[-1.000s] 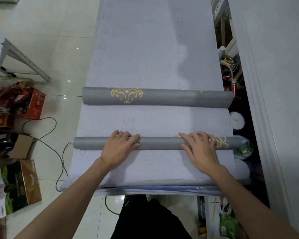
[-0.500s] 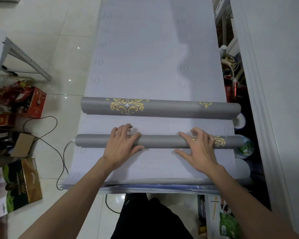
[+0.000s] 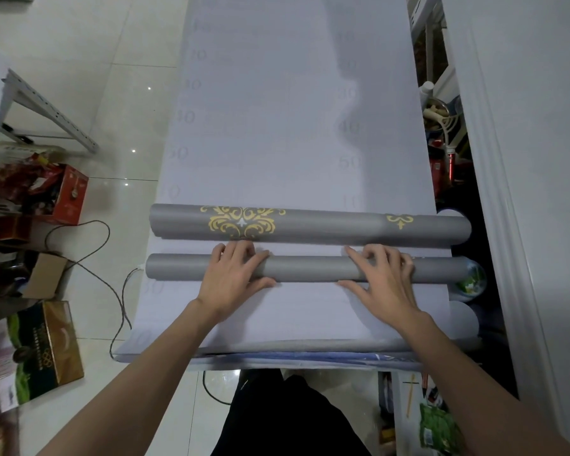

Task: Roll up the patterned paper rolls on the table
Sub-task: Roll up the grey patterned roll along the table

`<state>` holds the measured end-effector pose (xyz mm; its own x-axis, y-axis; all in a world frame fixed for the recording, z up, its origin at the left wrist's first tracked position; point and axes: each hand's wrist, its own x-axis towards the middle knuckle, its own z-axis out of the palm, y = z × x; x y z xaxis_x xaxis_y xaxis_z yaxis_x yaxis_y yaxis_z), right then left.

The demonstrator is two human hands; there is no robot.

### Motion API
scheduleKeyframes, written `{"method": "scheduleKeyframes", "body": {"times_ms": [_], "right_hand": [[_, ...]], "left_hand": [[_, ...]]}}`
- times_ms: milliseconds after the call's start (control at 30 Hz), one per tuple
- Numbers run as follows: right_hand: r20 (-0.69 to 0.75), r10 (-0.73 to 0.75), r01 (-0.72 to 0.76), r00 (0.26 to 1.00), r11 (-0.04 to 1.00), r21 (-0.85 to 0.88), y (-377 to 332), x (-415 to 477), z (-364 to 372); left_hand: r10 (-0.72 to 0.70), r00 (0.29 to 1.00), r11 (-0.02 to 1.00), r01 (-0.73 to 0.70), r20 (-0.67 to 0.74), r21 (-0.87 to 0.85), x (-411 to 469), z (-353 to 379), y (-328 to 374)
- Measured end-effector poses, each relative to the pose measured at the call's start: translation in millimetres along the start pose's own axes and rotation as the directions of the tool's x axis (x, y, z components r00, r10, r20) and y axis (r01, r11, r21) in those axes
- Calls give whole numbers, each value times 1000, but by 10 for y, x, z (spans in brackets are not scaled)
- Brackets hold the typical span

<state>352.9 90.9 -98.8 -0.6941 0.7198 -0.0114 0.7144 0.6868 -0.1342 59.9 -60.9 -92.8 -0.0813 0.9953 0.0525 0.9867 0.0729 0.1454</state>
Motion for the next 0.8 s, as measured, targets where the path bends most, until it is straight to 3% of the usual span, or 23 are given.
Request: {"method": "scheduleKeyframes", "body": {"times_ms": [167,500,633,800], "right_hand": [[43,70,-72,997,996,46,-14,51,-30],[-1,19,-19,1000,999,42,10,125,-75],[37,83,-88,996,983,160,50,136,-66],[29,40,-43,999,995,88,50,90,-17]], "left_hand": [[-14,1000,1000,14,9,-10,36,6,-63],[-56,997,998,56,49,18,91,-56,-34],[-59,998,998,60,37,-7,28,-16,-61],[-81,996,997,80,28,24,17,9,-55]]}}
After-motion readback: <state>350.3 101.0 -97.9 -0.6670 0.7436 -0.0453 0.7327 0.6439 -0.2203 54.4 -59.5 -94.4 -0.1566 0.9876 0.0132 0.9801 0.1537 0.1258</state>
